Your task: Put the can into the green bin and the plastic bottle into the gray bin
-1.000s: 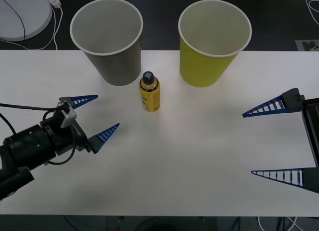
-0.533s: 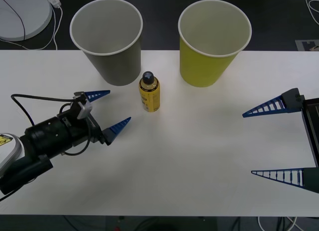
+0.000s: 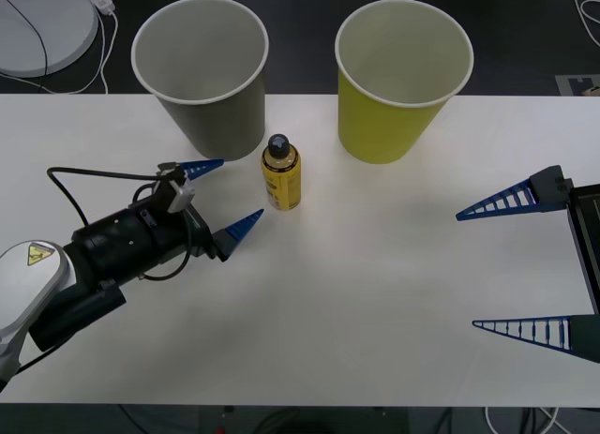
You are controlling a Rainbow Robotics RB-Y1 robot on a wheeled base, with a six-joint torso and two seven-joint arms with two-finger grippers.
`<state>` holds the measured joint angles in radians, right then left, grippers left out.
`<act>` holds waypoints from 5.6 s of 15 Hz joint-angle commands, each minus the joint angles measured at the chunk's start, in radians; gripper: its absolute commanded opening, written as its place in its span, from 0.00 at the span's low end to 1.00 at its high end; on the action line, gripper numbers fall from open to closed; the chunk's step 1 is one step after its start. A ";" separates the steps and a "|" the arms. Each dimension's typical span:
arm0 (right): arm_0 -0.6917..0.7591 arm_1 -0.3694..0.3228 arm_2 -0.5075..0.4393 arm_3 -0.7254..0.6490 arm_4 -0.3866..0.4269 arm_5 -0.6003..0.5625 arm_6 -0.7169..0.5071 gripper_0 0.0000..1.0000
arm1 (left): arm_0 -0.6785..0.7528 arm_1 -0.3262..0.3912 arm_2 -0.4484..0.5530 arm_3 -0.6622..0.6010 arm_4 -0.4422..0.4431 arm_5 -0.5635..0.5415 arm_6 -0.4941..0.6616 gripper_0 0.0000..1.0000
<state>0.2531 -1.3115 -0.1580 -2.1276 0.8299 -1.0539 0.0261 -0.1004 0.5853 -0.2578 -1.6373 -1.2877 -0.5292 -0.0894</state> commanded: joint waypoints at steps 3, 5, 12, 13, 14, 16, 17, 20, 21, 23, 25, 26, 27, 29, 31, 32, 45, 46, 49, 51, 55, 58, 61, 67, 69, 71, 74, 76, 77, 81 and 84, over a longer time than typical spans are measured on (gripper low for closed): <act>0.000 0.000 0.000 0.000 0.000 0.000 0.000 1.00 | -0.053 -0.013 -0.029 0.040 -0.025 0.009 0.033 1.00; 0.000 0.000 0.000 0.000 0.000 0.000 0.000 1.00 | -0.067 -0.025 -0.034 0.043 -0.044 0.012 0.045 1.00; 0.000 0.000 0.000 0.000 0.000 0.000 0.000 1.00 | -0.110 -0.079 -0.037 0.074 -0.131 0.011 0.088 1.00; 0.000 0.000 0.000 0.000 0.000 0.000 0.000 1.00 | -0.117 -0.087 -0.037 0.080 -0.140 0.011 0.094 1.00; 0.000 0.000 0.000 0.000 0.000 0.000 0.000 1.00 | -0.127 -0.098 -0.037 0.093 -0.142 0.011 0.099 1.00; 0.000 0.000 0.000 0.000 0.000 0.000 0.000 1.00 | -0.137 -0.114 -0.038 0.102 -0.159 0.011 0.103 1.00; 0.000 0.000 0.000 0.000 0.000 0.000 0.000 1.00 | -0.142 -0.125 -0.037 0.106 -0.170 0.011 0.108 1.00; 0.000 0.000 0.000 0.000 0.000 0.000 0.000 1.00 | -0.154 -0.144 -0.037 0.111 -0.199 0.011 0.117 1.00; 0.000 0.000 0.000 0.000 0.000 0.000 0.000 1.00 | -0.157 -0.148 -0.038 0.113 -0.209 0.009 0.122 1.00; 0.000 0.000 0.000 0.000 0.000 0.000 0.000 1.00 | -0.160 -0.157 -0.037 0.113 -0.223 0.006 0.129 1.00; 0.000 0.000 0.000 0.000 0.000 0.000 0.000 1.00 | -0.167 -0.165 -0.037 0.113 -0.237 0.006 0.140 1.00; 0.000 0.000 0.000 0.000 0.000 0.000 0.000 1.00 | -0.173 -0.168 -0.037 0.117 -0.248 0.006 0.148 1.00; 0.000 0.000 0.000 0.000 0.000 0.000 0.000 1.00 | -0.179 -0.170 -0.038 0.123 -0.248 0.006 0.152 1.00; 0.000 0.000 0.000 0.000 0.000 0.000 0.000 1.00 | -0.190 -0.170 -0.038 0.134 -0.248 0.006 0.155 1.00; 0.000 0.000 0.000 0.000 0.000 0.000 0.000 1.00 | -0.197 -0.173 -0.038 0.140 -0.255 0.006 0.161 1.00; 0.000 0.000 0.000 0.000 0.000 0.000 0.000 1.00 | -0.203 -0.177 -0.037 0.149 -0.255 0.006 0.165 1.00; 0.000 0.000 0.000 0.000 0.000 0.000 0.000 1.00 | -0.214 -0.216 -0.037 0.154 -0.317 0.006 0.178 1.00; 0.000 0.000 0.000 0.000 0.000 0.000 0.000 1.00 | -0.216 -0.216 -0.038 0.154 -0.315 0.006 0.180 1.00; 0.000 0.000 0.000 0.000 0.000 0.000 0.000 1.00 | -0.216 -0.216 -0.038 0.154 -0.315 0.006 0.186 0.75; 0.000 0.000 0.000 0.000 0.000 0.000 0.000 1.00 | -0.217 -0.217 -0.038 0.154 -0.321 0.006 0.192 0.00; 0.000 0.000 0.000 0.000 0.000 0.000 0.000 1.00 | -0.217 -0.217 -0.038 0.154 -0.323 0.006 0.192 0.00; 0.000 0.000 0.000 0.000 0.000 0.000 0.000 1.00 | -0.217 -0.217 -0.037 0.154 -0.321 0.006 0.192 0.00; 0.000 0.000 0.000 0.000 0.000 0.000 0.000 1.00 | -0.216 -0.217 -0.037 0.154 -0.323 0.006 0.194 0.00; 0.000 0.000 0.000 0.000 0.000 0.000 0.000 1.00 | -0.213 -0.193 -0.037 0.146 -0.303 0.005 0.203 0.00; 0.000 0.000 0.000 0.000 0.000 0.000 0.000 1.00 | -0.213 -0.180 -0.038 0.142 -0.295 0.005 0.209 0.00; 0.000 0.000 0.000 0.000 0.000 0.000 0.000 1.00 | -0.211 -0.171 -0.038 0.136 -0.292 0.005 0.217 0.00; 0.000 0.000 0.000 0.000 0.000 0.000 0.000 1.00 | -0.202 -0.151 -0.044 0.122 -0.274 0.006 0.224 0.00; 0.000 0.000 0.000 0.000 0.000 0.000 0.000 1.00 | -0.177 -0.145 -0.044 0.093 -0.274 0.020 0.235 0.00; 0.000 0.000 0.000 0.000 0.000 0.000 0.000 1.00 | -0.163 -0.144 -0.044 0.080 -0.275 0.025 0.240 0.00; 0.000 0.000 0.000 0.000 0.000 0.000 0.000 1.00 | -0.107 -0.127 -0.044 0.011 -0.275 0.060 0.280 0.00; 0.000 0.000 0.000 0.000 0.000 0.000 0.000 1.00 | -0.067 -0.091 -0.044 -0.072 -0.364 0.077 0.418 0.00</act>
<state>0.2531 -1.3116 -0.1580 -2.1276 0.8299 -1.0538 0.0261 -0.1762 0.4843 -0.3022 -1.6883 -1.6252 -0.4574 0.2925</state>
